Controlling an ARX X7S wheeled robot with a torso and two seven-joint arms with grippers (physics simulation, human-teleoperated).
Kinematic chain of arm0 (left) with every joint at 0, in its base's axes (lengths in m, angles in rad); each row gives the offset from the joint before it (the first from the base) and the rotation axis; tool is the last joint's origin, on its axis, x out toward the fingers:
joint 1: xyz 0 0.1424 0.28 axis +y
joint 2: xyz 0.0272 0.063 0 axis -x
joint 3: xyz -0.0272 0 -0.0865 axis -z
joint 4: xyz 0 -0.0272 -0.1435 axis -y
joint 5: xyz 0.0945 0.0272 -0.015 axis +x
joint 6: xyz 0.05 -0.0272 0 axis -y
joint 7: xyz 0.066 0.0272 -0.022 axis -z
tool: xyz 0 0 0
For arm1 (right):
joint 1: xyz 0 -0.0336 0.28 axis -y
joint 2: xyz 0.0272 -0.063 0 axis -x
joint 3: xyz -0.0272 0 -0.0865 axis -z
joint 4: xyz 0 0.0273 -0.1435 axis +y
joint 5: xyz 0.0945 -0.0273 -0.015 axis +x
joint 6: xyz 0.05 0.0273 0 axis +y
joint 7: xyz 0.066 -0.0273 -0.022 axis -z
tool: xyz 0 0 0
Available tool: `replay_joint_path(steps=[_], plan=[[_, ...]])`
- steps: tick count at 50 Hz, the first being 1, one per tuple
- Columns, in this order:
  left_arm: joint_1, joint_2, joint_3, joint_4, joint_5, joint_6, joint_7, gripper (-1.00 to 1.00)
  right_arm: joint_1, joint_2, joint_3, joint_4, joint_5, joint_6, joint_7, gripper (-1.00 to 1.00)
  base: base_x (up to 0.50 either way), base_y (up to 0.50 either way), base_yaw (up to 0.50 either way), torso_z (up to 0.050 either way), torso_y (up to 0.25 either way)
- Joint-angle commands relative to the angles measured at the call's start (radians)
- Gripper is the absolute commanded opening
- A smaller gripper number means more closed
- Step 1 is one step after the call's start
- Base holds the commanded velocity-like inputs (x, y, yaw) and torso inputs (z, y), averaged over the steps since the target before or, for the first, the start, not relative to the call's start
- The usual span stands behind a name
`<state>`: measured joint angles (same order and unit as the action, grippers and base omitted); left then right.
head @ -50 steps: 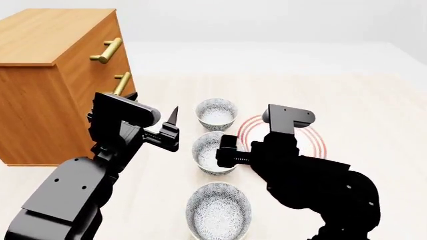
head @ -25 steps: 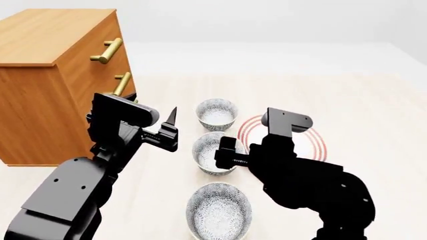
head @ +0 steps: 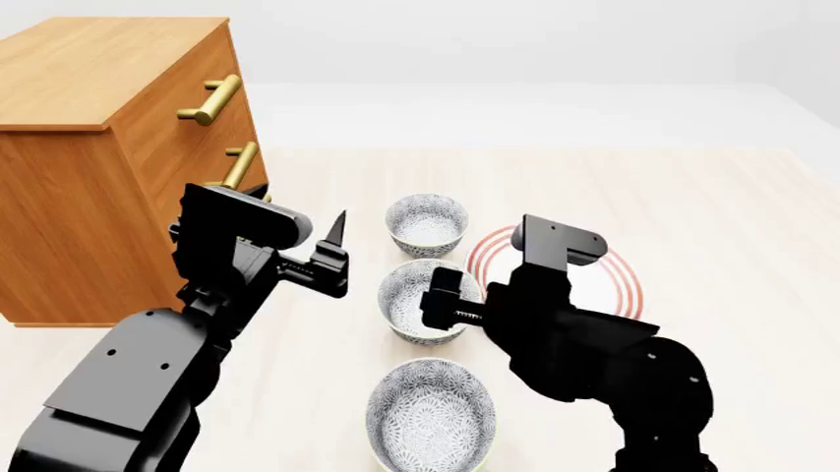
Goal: Stack the bowl in the middle on the bowl at the back.
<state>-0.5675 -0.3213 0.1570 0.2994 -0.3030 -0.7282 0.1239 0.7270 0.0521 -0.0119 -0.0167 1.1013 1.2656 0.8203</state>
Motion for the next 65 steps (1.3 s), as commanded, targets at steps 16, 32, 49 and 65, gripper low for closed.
replay_joint_path(steps=[16, 32, 49, 65], plan=[[0.000, -0.007, 0.000, -0.025, -0.006, 0.016, -0.003, 1.00, 0.019, 0.004, -0.059, 0.100, -0.005, -0.082, -0.008, 1.00, 0.00, 0.00, 0.00, 0.000, 0.000], [0.002, -0.013, -0.002, -0.037, -0.009, 0.027, -0.005, 1.00, 0.020, 0.004, -0.090, 0.152, 0.005, -0.120, -0.024, 1.00, 0.00, 0.00, 0.00, 0.000, 0.000], [0.000, -0.018, 0.001, -0.052, -0.010, 0.035, -0.007, 1.00, 0.027, -0.001, -0.101, 0.200, 0.007, -0.186, -0.013, 1.00, 0.00, 0.00, 0.00, 0.000, 0.000], [-0.004, -0.022, 0.004, -0.060, -0.012, 0.039, -0.011, 1.00, 0.032, -0.003, -0.132, 0.253, 0.008, -0.241, -0.035, 1.00, 0.00, 0.00, 0.00, 0.000, 0.000]])
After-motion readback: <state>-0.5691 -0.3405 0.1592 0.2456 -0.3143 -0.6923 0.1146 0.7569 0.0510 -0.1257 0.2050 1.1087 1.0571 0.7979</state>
